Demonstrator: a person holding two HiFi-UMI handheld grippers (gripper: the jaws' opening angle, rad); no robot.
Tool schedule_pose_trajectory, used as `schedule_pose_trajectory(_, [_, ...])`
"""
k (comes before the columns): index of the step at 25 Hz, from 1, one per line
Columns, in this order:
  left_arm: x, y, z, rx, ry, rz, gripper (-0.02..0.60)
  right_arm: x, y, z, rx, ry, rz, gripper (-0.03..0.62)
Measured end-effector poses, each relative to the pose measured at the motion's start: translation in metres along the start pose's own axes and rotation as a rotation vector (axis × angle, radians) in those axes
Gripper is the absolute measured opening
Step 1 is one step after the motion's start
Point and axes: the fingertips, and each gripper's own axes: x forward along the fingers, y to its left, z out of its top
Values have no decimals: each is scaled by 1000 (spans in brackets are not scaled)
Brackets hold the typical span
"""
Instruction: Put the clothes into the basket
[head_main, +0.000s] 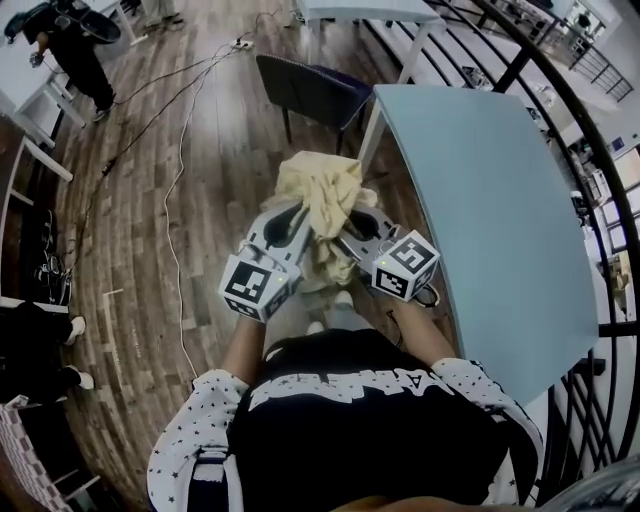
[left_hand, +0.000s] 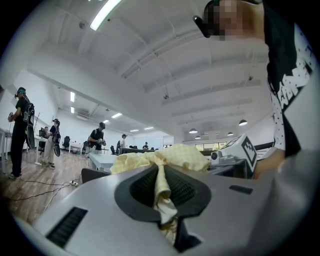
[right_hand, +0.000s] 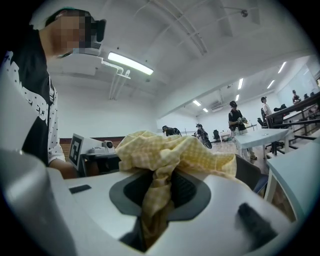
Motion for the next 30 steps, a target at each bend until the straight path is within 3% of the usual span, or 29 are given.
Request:
schedule_pose_trajectory(12, [4,9,-20,-27,-3,56,41,9,-11,-18,15,23,60,83])
schedule_pose_trajectory(30, [12,10,-43,-27,66,100,41,13,-25,-41,32,52,146,83])
